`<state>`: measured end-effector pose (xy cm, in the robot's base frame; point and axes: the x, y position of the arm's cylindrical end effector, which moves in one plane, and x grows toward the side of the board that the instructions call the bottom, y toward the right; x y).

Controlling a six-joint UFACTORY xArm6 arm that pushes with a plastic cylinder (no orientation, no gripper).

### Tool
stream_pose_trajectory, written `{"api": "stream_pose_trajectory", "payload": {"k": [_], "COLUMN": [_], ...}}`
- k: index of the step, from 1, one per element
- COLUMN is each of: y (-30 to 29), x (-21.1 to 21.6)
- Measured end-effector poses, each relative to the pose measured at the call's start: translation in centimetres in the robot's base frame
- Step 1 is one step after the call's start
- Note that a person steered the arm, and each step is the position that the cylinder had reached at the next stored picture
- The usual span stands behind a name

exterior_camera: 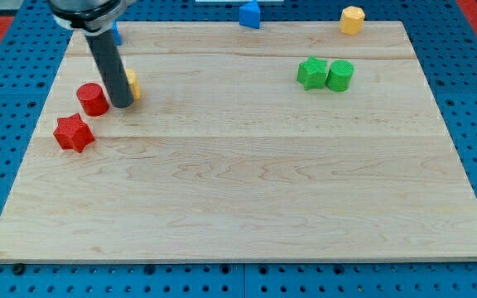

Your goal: Move the yellow heart left a bit

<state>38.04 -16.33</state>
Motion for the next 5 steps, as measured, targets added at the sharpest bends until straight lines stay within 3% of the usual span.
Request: {"api": "stream_pose_trajectory", "payload": {"k": [1, 2, 4, 5], "y": [3.9, 2.5, -1.2, -8.2], "x": [-1.6, -4.0, -6.4, -6.3]}}
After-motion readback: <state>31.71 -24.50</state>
